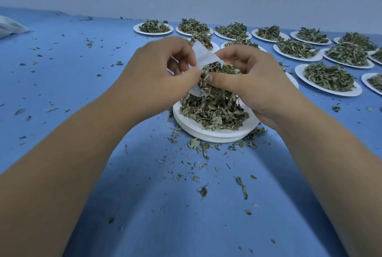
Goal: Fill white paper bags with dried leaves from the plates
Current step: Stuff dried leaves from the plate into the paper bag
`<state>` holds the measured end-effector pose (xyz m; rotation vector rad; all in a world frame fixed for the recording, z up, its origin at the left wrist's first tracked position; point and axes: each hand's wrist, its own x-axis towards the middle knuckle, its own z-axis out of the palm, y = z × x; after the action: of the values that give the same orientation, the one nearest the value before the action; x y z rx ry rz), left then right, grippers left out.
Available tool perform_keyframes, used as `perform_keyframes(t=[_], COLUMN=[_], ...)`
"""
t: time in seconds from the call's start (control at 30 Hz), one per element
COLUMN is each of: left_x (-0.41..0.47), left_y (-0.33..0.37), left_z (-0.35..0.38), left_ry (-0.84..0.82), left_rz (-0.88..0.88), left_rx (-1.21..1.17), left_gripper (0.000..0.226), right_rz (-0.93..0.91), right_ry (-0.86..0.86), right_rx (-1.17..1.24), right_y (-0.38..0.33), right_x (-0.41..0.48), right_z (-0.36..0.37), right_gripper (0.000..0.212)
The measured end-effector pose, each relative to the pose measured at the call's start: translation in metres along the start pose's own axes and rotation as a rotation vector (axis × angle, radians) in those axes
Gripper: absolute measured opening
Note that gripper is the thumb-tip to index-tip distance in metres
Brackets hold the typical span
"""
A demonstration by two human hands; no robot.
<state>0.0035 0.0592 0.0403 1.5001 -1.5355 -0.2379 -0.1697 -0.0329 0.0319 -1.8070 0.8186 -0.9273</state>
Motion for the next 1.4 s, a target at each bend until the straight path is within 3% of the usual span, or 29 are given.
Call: perform_keyframes(t=[0.1, 0.33, 0.5, 0.67, 0.93, 1.07, 1.2, 1.4], left_x=[-0.003, -0.004, -0.008, -0.009, -0.003, -0.002, -0.001, -0.002], left_y=[-0.003, 0.0, 0.008, 0.008, 0.001, -0.001, -0.002, 0.001], left_z=[0.008, 0.013, 0.012, 0.017, 0.014, 0.012, 0.012, 0.013], left_ry=[-0.014, 0.039, -0.039, 0.0, 0.203, 0.242, 0.203, 0.087], left_rz=[0.004, 0.003, 0.025, 0.034, -0.058, -0.115, -0.124, -0.119], left_rx=[0.018, -0.011, -0.149, -0.078, 0.022, 0.008, -0.024, -0.072], left_gripper=[0.004, 0.013, 0.012, 0.014, 0.006, 0.008, 0.007, 0.012], right_rz=[-0.016, -0.048, -0.066, -0.085, -0.145, -0.163, -0.206, -0.293], right_ry=[0.023, 0.084, 0.149, 0.197, 0.16, 0.062, 0.008, 0.017], right_rx=[-0.041, -0.099, -0.282, -0.409, -0.37, -0.429, -0.608, -0.504], right_y=[0.001, 0.004, 0.006, 0.005, -0.009, -0.02, -0.02, -0.013], right_x=[0.0, 0.002, 0.003, 0.001, -0.006, -0.012, -0.013, -0.015], right_z=[0.0, 0.0, 0.002, 0.008, 0.002, -0.006, -0.005, 0.005], right_gripper=[0.04, 0.026, 0.022, 0.023, 0.035, 0.031, 0.016, 0.013])
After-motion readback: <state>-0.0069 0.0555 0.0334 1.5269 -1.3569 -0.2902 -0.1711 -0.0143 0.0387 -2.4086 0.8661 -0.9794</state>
